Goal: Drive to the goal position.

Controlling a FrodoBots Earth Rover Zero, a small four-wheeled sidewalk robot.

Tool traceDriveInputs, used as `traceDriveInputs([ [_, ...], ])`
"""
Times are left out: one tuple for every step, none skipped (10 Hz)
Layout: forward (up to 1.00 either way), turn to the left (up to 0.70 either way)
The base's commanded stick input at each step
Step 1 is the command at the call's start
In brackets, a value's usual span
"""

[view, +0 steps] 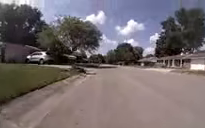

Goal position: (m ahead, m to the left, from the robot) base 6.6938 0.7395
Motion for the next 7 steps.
traceDriveInputs([
  [1.0,0.03],
  [1.0,0.03],
  [1.0,0.03],
  [1.0,0.02],
  [1.0,0.0],
  [1.0,0.0],
  [1.0,0.0],
])
